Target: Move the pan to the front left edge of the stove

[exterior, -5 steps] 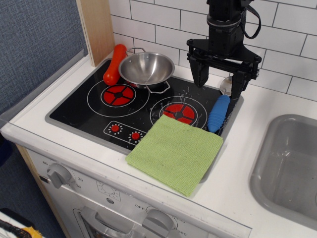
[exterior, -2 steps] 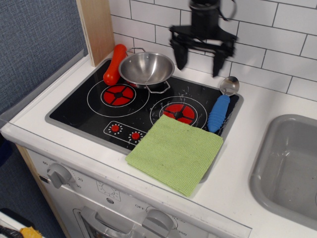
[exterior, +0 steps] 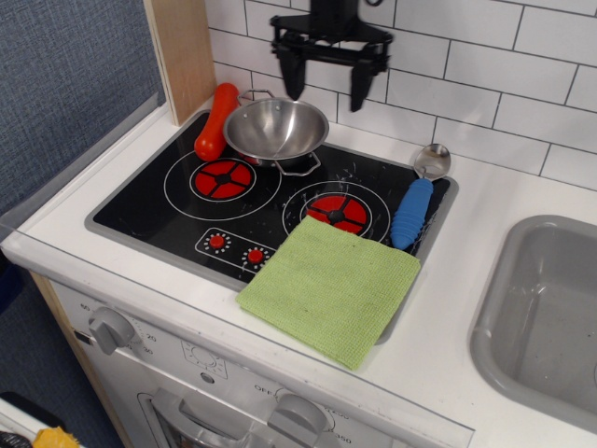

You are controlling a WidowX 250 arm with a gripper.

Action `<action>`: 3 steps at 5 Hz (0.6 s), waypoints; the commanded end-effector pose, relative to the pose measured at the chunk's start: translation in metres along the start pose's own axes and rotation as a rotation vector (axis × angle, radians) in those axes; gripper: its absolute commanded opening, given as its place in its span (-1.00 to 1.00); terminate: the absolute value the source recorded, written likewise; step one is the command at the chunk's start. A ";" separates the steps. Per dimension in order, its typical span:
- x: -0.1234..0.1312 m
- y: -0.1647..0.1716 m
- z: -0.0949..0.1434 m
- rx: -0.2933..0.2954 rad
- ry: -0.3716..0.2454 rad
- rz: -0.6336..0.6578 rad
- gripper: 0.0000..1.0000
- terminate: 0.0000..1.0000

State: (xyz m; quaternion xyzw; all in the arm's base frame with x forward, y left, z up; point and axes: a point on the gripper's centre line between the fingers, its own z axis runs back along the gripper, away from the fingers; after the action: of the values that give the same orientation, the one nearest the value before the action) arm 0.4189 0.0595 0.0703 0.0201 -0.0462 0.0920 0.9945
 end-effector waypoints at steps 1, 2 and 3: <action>0.003 0.001 -0.007 0.001 -0.008 0.023 1.00 -1.00; 0.000 -0.003 -0.020 0.000 0.029 0.020 1.00 -1.00; -0.001 -0.004 -0.029 0.005 0.052 0.025 1.00 -1.00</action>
State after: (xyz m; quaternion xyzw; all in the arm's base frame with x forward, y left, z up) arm 0.4153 0.0579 0.0175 0.0168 0.0101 0.1106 0.9937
